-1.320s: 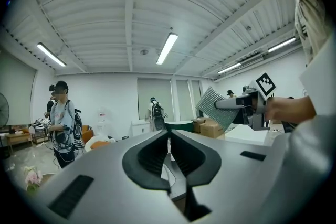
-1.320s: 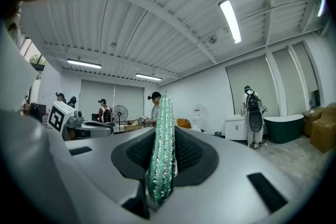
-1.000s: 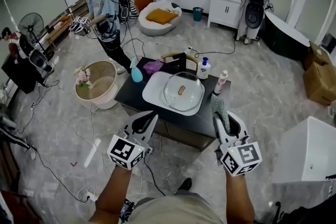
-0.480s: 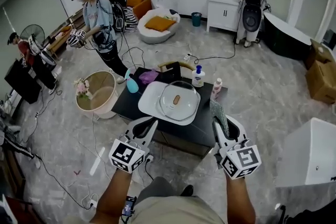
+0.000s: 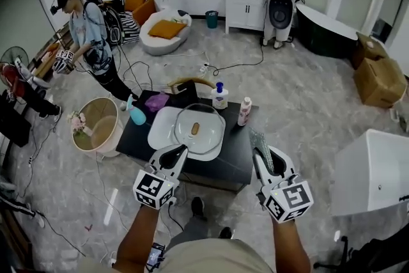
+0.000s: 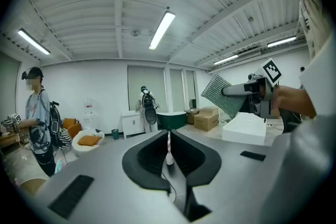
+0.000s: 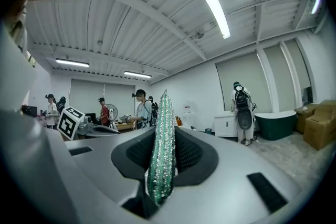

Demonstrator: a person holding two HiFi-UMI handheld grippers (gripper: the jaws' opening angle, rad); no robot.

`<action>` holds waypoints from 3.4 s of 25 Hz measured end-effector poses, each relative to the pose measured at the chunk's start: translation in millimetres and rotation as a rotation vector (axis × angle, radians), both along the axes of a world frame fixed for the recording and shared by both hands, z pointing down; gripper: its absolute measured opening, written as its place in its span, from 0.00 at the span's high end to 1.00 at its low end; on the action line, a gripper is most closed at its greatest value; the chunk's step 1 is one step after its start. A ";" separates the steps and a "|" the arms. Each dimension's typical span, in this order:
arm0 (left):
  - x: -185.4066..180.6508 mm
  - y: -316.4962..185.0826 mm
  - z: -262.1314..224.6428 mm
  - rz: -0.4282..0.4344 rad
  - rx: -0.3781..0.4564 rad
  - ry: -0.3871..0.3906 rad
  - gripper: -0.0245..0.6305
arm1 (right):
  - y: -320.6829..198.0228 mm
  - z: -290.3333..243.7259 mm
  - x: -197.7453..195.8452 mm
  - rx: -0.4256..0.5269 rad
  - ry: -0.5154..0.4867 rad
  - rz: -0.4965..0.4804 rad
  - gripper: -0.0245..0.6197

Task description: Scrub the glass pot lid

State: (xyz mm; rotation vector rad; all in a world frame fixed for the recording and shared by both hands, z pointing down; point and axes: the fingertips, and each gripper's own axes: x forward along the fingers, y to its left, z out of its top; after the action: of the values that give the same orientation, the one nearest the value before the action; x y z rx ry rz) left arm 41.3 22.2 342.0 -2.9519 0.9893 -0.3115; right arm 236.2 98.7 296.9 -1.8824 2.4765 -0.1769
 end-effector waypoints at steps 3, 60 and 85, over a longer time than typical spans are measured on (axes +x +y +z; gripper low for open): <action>-1.2 -34.1 8.7 0.015 -0.019 0.005 0.92 | -25.4 -0.9 -0.4 -0.008 0.016 0.024 0.83; 39.4 -296.4 429.4 -0.152 -0.588 -0.327 0.50 | -263.4 163.5 -29.3 -0.388 0.037 -0.037 0.83; 34.7 -286.5 417.5 -0.054 -0.441 -0.435 0.70 | -248.3 157.9 -38.1 -0.381 0.043 -0.041 0.83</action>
State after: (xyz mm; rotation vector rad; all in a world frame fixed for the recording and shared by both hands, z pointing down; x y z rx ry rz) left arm 76.1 -264.3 759.4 -2.9928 1.0429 -1.2576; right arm 198.0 -149.6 454.8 -1.9764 2.6634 -0.6594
